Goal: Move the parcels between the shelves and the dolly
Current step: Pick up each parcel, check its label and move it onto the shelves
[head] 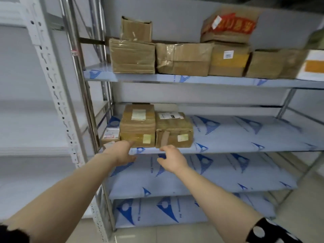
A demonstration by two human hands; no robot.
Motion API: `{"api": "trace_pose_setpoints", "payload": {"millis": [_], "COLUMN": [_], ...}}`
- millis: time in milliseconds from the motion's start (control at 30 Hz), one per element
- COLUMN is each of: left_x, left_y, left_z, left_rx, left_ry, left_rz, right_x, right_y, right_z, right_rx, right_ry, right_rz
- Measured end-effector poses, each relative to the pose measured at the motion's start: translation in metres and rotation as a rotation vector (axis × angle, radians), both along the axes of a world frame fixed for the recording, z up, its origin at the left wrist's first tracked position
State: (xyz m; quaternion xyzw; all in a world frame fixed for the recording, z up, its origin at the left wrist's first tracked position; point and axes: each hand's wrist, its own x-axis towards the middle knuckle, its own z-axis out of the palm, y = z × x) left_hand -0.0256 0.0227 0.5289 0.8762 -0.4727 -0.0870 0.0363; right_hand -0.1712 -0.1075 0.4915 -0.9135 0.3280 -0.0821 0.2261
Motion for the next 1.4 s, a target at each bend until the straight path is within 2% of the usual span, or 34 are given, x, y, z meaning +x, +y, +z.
{"api": "trace_pose_setpoints", "payload": {"millis": [200, 467, 900, 1100, 1200, 1333, 1400], "left_x": [-0.043, -0.046, 0.071, 0.126, 0.14, 0.139, 0.136], "left_y": [-0.093, -0.135, -0.096, -0.089, -0.099, -0.123, -0.139], "left_z": [-0.014, -0.03, -0.055, -0.06, -0.061, -0.045, -0.036], "left_rx": [-0.007, 0.017, 0.034, 0.0, -0.145, -0.371, -0.412], "left_ry": [0.029, 0.008, -0.037, -0.002, -0.019, -0.268, -0.305], "left_rz": [-0.016, 0.04, 0.258, 0.298, 0.299, 0.215, 0.142], "right_x": [-0.045, -0.038, 0.094, 0.156, 0.172, 0.177, 0.174], "right_y": [-0.089, -0.145, -0.11, -0.09, -0.096, -0.117, -0.129], "right_z": [-0.004, -0.015, -0.024, -0.019, -0.021, -0.023, -0.021], "right_rx": [0.021, 0.037, -0.091, -0.151, -0.17, -0.171, -0.174], "right_ry": [-0.014, -0.007, -0.024, -0.036, -0.053, -0.083, -0.112], "right_rz": [-0.07, -0.026, 0.275, 0.315, 0.241, 0.114, 0.051]}}
